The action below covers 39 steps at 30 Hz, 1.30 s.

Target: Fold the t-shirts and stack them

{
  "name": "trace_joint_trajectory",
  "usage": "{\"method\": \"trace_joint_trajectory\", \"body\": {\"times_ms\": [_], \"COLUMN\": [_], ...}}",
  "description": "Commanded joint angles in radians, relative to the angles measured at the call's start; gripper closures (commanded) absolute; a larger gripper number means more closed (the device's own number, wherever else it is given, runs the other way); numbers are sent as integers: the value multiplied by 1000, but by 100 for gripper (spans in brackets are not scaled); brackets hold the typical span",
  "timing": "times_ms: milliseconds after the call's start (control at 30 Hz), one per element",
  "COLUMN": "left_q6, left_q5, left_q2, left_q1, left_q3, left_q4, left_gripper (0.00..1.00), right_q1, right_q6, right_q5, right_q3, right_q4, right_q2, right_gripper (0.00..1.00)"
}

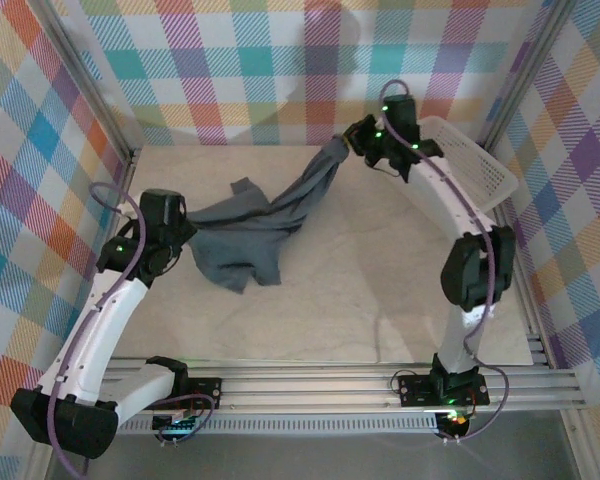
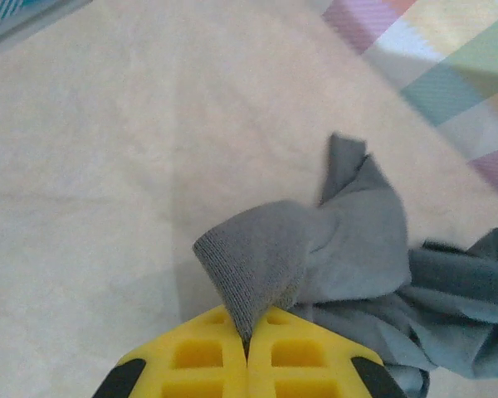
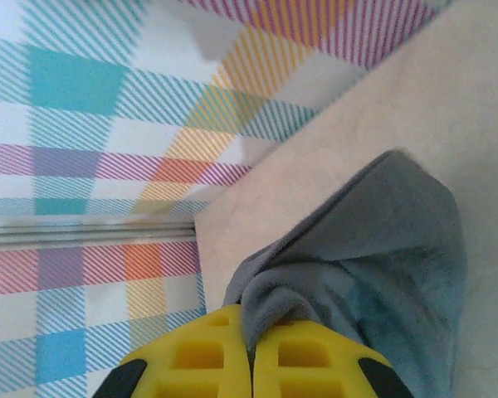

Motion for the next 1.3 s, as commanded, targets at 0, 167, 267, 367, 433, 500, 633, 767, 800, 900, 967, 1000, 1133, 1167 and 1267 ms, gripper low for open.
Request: {"method": "trace_joint_trajectory", "body": {"times_ms": [0, 167, 267, 367, 433, 500, 633, 767, 800, 900, 967, 1000, 1133, 1167, 1267], "left_q6": [31, 18, 12, 5, -5, -8, -5, 13, 16, 22, 18, 19, 38, 39, 8], "left_q5": [-7, -5, -10, -17, -18, -16, -9, -24, -42, 6, 66, 96, 115, 107, 74], "left_q2": [-18, -103, -165, -230, -260, -274, -227, -85, -30, 125, 231, 288, 437, 440, 400], "left_q1": [19, 19, 19, 19, 19, 19, 19, 22, 30, 99, 147, 169, 202, 202, 202], "left_q3": [73, 74, 70, 64, 65, 78, 133, 158, 162, 160, 156, 162, 257, 249, 164], "left_q4": [28, 28, 22, 25, 29, 40, 83, 129, 129, 180, 207, 210, 17, -29, -158], "left_gripper": [100, 100, 100, 100, 100, 100, 100, 100, 100, 100, 100, 88, 43, 40, 39], "right_q1": [-8, -31, -35, -36, -40, -43, -66, -78, -79, -79, -82, -85, -83, -83, -76], "right_q6": [-63, -74, -112, -152, -171, -185, -194, -187, -180, -184, -179, -181, -229, -228, -220], "right_q5": [-17, -12, -6, 46, 93, 139, 177, 135, 133, 108, 80, 58, 30, 33, 41], "right_q3": [-12, -141, -229, -334, -381, -409, -377, -326, -306, -219, -187, -160, -99, -134, -312], "right_q4": [-85, -80, -65, -29, -15, 7, 38, 88, 96, 72, 66, 44, -120, -130, -102], "right_q2": [-110, -302, -440, -607, -705, -775, -767, -581, -516, -324, -218, -160, -46, -58, -150], "right_gripper": [100, 100, 100, 100, 100, 100, 100, 100, 100, 100, 89, 74, 50, 46, 44]}}
